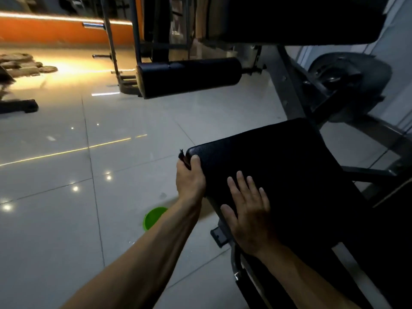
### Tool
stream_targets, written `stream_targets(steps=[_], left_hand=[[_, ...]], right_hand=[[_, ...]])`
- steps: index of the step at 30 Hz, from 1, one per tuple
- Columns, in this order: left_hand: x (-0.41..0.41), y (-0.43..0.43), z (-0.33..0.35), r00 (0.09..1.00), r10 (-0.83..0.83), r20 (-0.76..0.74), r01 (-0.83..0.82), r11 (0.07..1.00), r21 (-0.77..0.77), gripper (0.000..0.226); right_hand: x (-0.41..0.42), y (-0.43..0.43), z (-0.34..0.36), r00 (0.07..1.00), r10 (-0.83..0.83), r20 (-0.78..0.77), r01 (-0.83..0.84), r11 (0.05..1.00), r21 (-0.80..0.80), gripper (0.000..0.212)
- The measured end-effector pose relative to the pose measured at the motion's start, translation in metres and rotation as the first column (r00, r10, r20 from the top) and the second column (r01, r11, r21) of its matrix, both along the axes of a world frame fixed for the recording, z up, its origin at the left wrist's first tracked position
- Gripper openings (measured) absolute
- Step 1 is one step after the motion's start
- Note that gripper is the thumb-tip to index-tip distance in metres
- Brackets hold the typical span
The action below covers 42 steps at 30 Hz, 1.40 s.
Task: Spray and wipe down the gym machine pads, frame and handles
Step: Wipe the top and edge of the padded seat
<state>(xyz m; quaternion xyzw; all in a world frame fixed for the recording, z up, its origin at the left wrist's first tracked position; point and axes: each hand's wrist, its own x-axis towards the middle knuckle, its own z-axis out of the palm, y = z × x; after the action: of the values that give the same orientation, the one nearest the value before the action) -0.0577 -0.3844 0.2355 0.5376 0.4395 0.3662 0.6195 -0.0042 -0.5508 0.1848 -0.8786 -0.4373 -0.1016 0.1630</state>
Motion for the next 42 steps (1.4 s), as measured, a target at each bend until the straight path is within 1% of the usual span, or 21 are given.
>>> stream_targets(steps=[4, 6, 8, 9, 10, 11, 13, 16, 17, 19, 21, 23, 24, 26, 28, 29, 32, 34, 37, 39, 42], left_hand=[[0.004, -0.011, -0.012, 0.998, 0.061, 0.016, -0.063, 0.985, 0.163, 0.024], [-0.001, -0.030, -0.024, 1.000, 0.021, 0.002, -0.021, 0.967, 0.254, 0.023], [-0.013, -0.061, -0.043, 0.997, -0.073, 0.001, 0.067, 0.930, 0.362, 0.045], [-0.019, -0.075, -0.051, 0.993, -0.122, 0.000, 0.112, 0.914, 0.390, 0.057], [-0.021, -0.084, -0.055, 0.989, -0.148, 0.003, 0.133, 0.902, 0.410, 0.063], [-0.020, -0.081, -0.056, 0.989, -0.144, 0.020, 0.122, 0.898, 0.424, 0.064], [-0.008, -0.055, -0.042, 0.998, -0.056, 0.022, 0.041, 0.896, 0.442, 0.058], [0.008, -0.006, -0.020, 0.999, 0.030, 0.022, -0.036, 0.920, 0.390, 0.031], [0.011, -0.002, -0.020, 0.999, 0.043, 0.024, -0.049, 0.926, 0.375, 0.029], [0.007, -0.021, -0.029, 0.999, 0.042, 0.011, -0.043, 0.923, 0.383, 0.039], [-0.002, -0.063, -0.047, 1.000, 0.000, 0.020, -0.008, 0.906, 0.424, 0.057], [-0.013, -0.113, -0.061, 0.999, -0.035, 0.030, 0.019, 0.900, 0.436, 0.064], [-0.018, -0.135, -0.065, 0.998, -0.052, 0.026, 0.036, 0.900, 0.434, 0.067], [-0.022, -0.151, -0.067, 0.996, -0.080, 0.033, 0.058, 0.902, 0.427, 0.071], [-0.019, -0.132, -0.058, 0.997, -0.083, -0.013, 0.081, 0.918, 0.388, 0.070], [-0.014, -0.113, -0.053, 0.997, -0.067, -0.045, 0.079, 0.930, 0.358, 0.068], [-0.004, -0.068, -0.037, 0.997, -0.053, -0.052, 0.067, 0.947, 0.314, 0.063], [-0.003, -0.069, -0.037, 0.998, -0.038, -0.042, 0.049, 0.947, 0.319, 0.063], [-0.012, -0.115, -0.055, 1.000, -0.012, -0.022, 0.019, 0.934, 0.358, 0.066], [-0.024, -0.163, -0.075, 1.000, -0.020, -0.005, 0.021, 0.917, 0.397, 0.068], [-0.046, -0.220, -0.092, 0.994, -0.109, 0.016, 0.092, 0.906, 0.412, 0.070]], right_hand=[[0.000, 0.003, -0.005, 0.998, 0.017, 0.053, -0.020, 0.999, 0.043, 0.070], [0.000, 0.004, -0.002, 0.999, 0.039, 0.024, -0.040, 0.997, 0.069, 0.071], [-0.001, 0.000, -0.002, 0.996, 0.084, -0.037, -0.077, 0.984, 0.161, 0.069], [0.000, -0.002, -0.004, 0.989, 0.115, -0.098, -0.089, 0.967, 0.239, 0.066], [0.002, -0.005, -0.005, 0.979, 0.141, -0.149, -0.089, 0.947, 0.309, 0.062], [0.004, -0.008, -0.007, 0.970, 0.159, -0.185, -0.085, 0.930, 0.356, 0.057], [0.008, -0.011, -0.009, 0.969, 0.168, -0.181, -0.089, 0.920, 0.382, 0.053], [0.009, -0.009, -0.010, 0.968, 0.171, -0.184, -0.088, 0.917, 0.390, 0.054], [0.009, -0.008, -0.010, 0.966, 0.174, -0.189, -0.085, 0.911, 0.404, 0.054], [0.012, -0.009, -0.011, 0.967, 0.173, -0.187, -0.074, 0.892, 0.446, 0.052], [0.013, -0.011, -0.010, 0.974, 0.166, -0.157, -0.065, 0.859, 0.508, 0.051], [0.013, -0.014, -0.003, 0.974, 0.151, -0.171, -0.033, 0.835, 0.549, 0.049], [0.013, -0.018, 0.002, 0.967, 0.143, -0.213, -0.006, 0.844, 0.537, 0.048], [0.010, -0.032, 0.007, 0.960, 0.131, -0.247, -0.016, 0.907, 0.421, 0.044], [0.005, -0.059, 0.000, 0.979, 0.105, -0.177, -0.056, 0.963, 0.263, 0.044], [0.003, -0.076, -0.006, 0.984, 0.080, -0.160, -0.046, 0.977, 0.207, 0.045], [-0.002, -0.121, -0.023, 0.976, -0.063, -0.210, 0.082, 0.993, 0.083, 0.053], [-0.003, -0.133, -0.032, 0.976, -0.092, -0.199, 0.102, 0.994, 0.038, 0.063], [-0.001, -0.133, -0.039, 0.977, -0.094, -0.192, 0.105, 0.993, 0.051, 0.073], [0.000, -0.132, -0.042, 0.978, -0.098, -0.183, 0.109, 0.993, 0.053, 0.074], [0.004, -0.132, -0.045, 0.979, -0.096, -0.178, 0.109, 0.992, 0.066, 0.071]])
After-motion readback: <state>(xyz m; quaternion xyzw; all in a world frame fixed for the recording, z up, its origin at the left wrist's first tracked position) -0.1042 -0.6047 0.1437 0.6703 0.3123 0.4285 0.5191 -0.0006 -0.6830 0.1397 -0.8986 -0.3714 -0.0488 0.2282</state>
